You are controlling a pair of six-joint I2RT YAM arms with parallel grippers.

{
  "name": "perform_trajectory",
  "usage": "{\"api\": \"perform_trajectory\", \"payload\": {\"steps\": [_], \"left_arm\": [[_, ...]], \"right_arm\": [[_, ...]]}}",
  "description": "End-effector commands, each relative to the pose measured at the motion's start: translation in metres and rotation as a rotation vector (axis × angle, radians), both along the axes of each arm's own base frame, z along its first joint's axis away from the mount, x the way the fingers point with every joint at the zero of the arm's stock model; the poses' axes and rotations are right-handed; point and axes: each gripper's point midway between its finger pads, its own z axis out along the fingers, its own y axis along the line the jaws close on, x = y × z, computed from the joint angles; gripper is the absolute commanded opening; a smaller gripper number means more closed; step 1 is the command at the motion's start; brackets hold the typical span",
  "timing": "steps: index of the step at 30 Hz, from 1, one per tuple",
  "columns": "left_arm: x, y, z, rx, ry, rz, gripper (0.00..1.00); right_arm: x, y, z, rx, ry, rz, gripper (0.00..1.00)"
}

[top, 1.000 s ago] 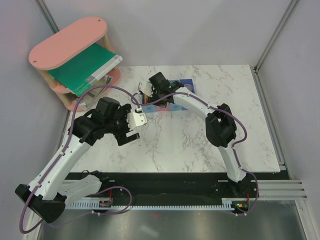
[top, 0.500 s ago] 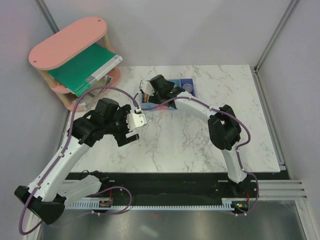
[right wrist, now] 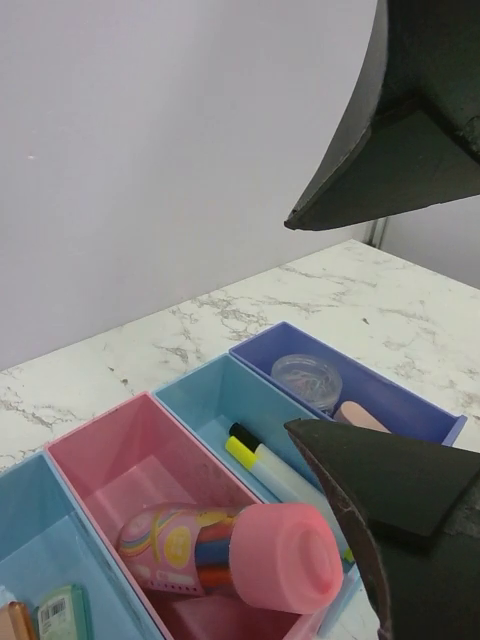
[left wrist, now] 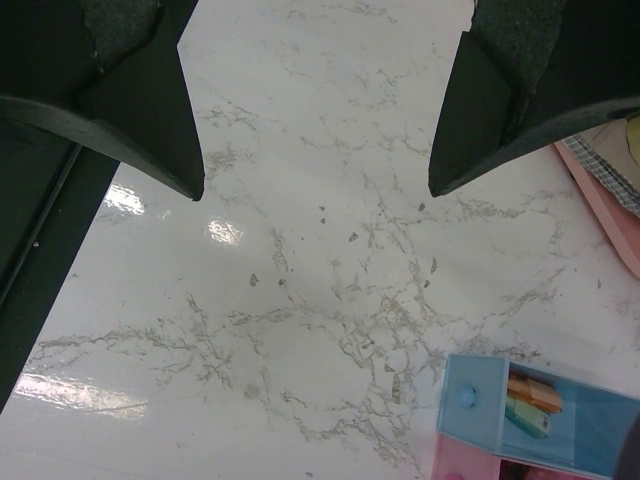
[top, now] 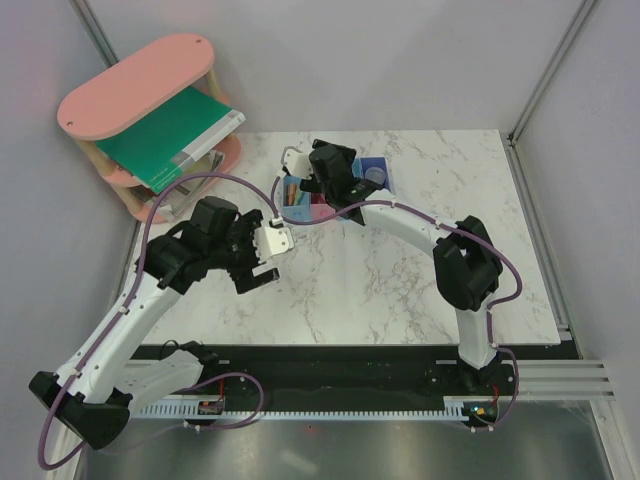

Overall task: Sort the stationery into containers
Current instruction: Place the stationery in the storage box.

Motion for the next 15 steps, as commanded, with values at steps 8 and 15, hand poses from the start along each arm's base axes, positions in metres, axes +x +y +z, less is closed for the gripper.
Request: {"api": "perform_trajectory", "payload": {"steps": [8,15], "left_arm": [[-0.001,-0.004,0.010,-0.055,-0.028,0.005,1.00],[0.002,0.001,0.015,-0.059,-0.038,0.057,1.00]], "right_arm": [[-0.019,0.007,-0.008,0.043,0.146,0.044,0.84],[-0.031,0.008,-0.020,0.270,0.349,0.042,0.84]]}}
